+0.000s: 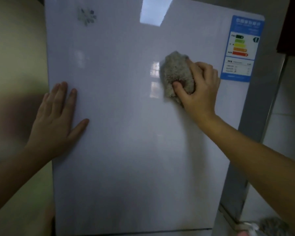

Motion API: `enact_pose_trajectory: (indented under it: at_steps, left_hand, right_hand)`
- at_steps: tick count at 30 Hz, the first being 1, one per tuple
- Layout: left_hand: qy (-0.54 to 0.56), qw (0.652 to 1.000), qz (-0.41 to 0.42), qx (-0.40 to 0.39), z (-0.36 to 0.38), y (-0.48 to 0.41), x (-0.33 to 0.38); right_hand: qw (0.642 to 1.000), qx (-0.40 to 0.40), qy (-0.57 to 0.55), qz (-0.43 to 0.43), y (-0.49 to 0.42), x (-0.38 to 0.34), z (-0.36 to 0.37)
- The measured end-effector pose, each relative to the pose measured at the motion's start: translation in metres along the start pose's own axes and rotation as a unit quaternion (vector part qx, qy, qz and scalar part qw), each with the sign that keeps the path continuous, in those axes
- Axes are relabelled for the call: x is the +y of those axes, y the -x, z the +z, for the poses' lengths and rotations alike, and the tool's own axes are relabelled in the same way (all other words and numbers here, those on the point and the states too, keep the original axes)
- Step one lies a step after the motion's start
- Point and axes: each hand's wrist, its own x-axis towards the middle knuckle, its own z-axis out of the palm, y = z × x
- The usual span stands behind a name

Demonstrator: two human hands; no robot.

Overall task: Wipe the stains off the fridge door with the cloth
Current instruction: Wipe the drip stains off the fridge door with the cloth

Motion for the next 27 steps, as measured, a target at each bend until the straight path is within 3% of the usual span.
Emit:
enact_pose_trajectory:
  at_steps: [5,9,13,16,23,27]
  left_hand:
    - [0.001,1.0,-0.002,-0.012,0.0,0.001,0.001]
    - [-0.003,1.0,0.007,-0.025,-0.006,0.002,-0.004]
    - [-0.008,0.999,0.011,-0.029,-0.017,0.004,-0.003]
    - [-0.009,0.999,-0.005,-0.036,-0.019,0.022,0.01]
    - [-0.024,0.998,0.021,-0.049,-0.012,0.087,0.022]
    - [-0.021,0.997,0.019,-0.066,-0.007,0.118,0.018]
  right_hand:
    - [0.992,-0.065,0.017,-0.104,0.113,0.004,0.006]
    - [0.937,-0.217,0.002,-0.275,0.271,0.005,-0.006]
    - [0.922,-0.274,-0.022,-0.274,0.321,0.002,-0.011]
    - [0.933,-0.252,-0.026,-0.255,0.274,-0.01,-0.005]
    - [0.983,-0.092,-0.025,-0.156,0.081,-0.083,0.041]
    - [0.992,-0.055,-0.035,-0.11,0.096,-0.108,0.063]
